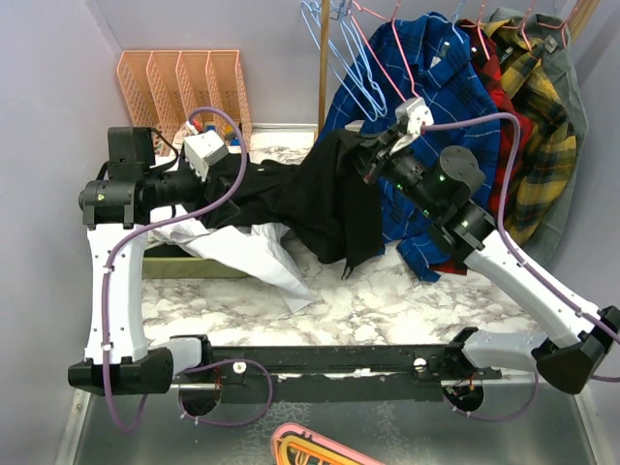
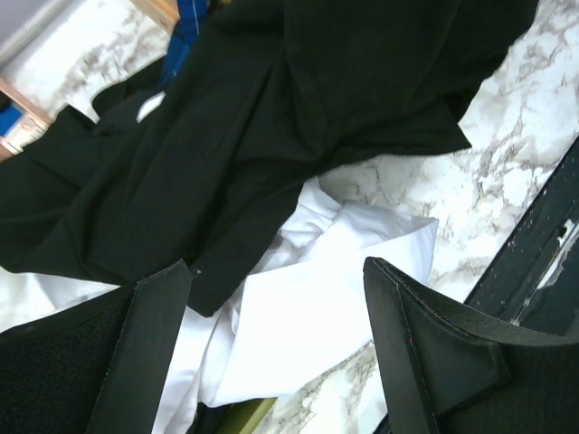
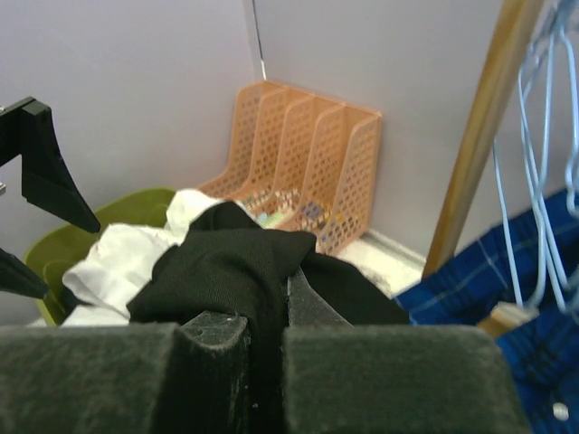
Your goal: Place the shirt on the hanger
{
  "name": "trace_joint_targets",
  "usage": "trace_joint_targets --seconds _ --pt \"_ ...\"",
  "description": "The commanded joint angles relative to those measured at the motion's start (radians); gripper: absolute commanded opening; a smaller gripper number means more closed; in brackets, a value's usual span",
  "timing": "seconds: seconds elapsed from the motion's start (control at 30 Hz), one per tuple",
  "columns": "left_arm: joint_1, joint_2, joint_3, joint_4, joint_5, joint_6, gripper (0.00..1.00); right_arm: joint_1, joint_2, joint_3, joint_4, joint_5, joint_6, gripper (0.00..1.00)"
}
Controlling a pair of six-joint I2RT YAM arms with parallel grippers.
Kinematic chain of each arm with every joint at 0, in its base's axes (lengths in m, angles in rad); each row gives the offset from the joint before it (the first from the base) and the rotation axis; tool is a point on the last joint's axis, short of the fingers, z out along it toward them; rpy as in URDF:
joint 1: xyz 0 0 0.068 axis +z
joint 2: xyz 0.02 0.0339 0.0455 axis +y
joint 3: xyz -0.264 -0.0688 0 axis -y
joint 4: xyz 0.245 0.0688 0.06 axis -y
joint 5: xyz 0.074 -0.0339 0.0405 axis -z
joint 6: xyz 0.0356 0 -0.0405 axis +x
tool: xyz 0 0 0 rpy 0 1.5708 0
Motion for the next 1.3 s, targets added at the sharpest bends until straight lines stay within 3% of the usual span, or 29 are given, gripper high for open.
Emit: trace_joint_targets --seconds 0.0,0.07,0.1,0.13,0.2,0.23,0.33,0.53,0.63,0.73,0.83,0.97,1.1,1.27 --pt "0.003 -0.023 -0.097 0.036 -0.053 0.080 0.81 -0.005 -0.113 -0.118 -0.014 0.117 0.037 0.01" --pt "0.003 -0.026 -0.125 0.058 -0.134 0.079 0.83 -0.004 -0.166 -0.195 -0.044 0.150 0.057 0.04" --pt "0.002 -0.019 -0.120 0.043 -0.157 0.094 0.83 -0.004 -0.192 -0.228 -0.060 0.172 0.068 0.11" --pt "0.001 -0.010 -0.112 0.024 -0.175 0.115 0.83 -0.004 -0.216 -0.258 -0.084 0.209 0.076 0.30" --pt "0.002 0.002 -0.102 -0.005 -0.207 0.156 0.83 -0.004 -0.265 -0.304 -0.120 0.298 0.081 0.82" --pt "0.002 0.004 -0.101 -0.018 -0.223 0.179 0.83 -0.004 -0.286 -0.313 -0.135 0.339 0.073 0.98" --pt "-0.001 0.012 -0.122 -0.031 -0.279 0.226 0.83 -0.004 -0.334 -0.289 -0.205 0.398 0.072 1.00" --pt "-0.043 0.047 -0.170 -0.069 -0.293 0.255 0.82 -0.004 -0.336 -0.190 -0.340 0.180 0.062 1.00" --pt "-0.108 0.050 -0.219 -0.043 -0.345 0.240 0.81 -0.004 -0.271 -0.159 -0.434 0.312 0.080 1.00" --pt "-0.155 0.037 -0.270 0.056 -0.439 0.212 0.81 -0.004 -0.282 -0.209 -0.395 0.369 0.079 1.00" --pt "-0.174 0.045 -0.278 0.112 -0.482 0.199 0.81 -0.004 -0.276 -0.255 -0.336 0.207 0.082 1.00" --pt "-0.189 0.077 -0.279 0.176 -0.512 0.186 0.81 -0.003 -0.152 -0.311 -0.281 -0.062 0.129 1.00" --pt "-0.206 0.084 -0.309 0.305 -0.607 0.151 0.81 0.000 -0.044 -0.405 -0.141 -0.134 0.211 1.00" --pt "-0.225 0.097 -0.320 0.304 -0.576 0.161 0.76 0.000 0.058 -0.422 -0.033 -0.164 0.238 1.00"
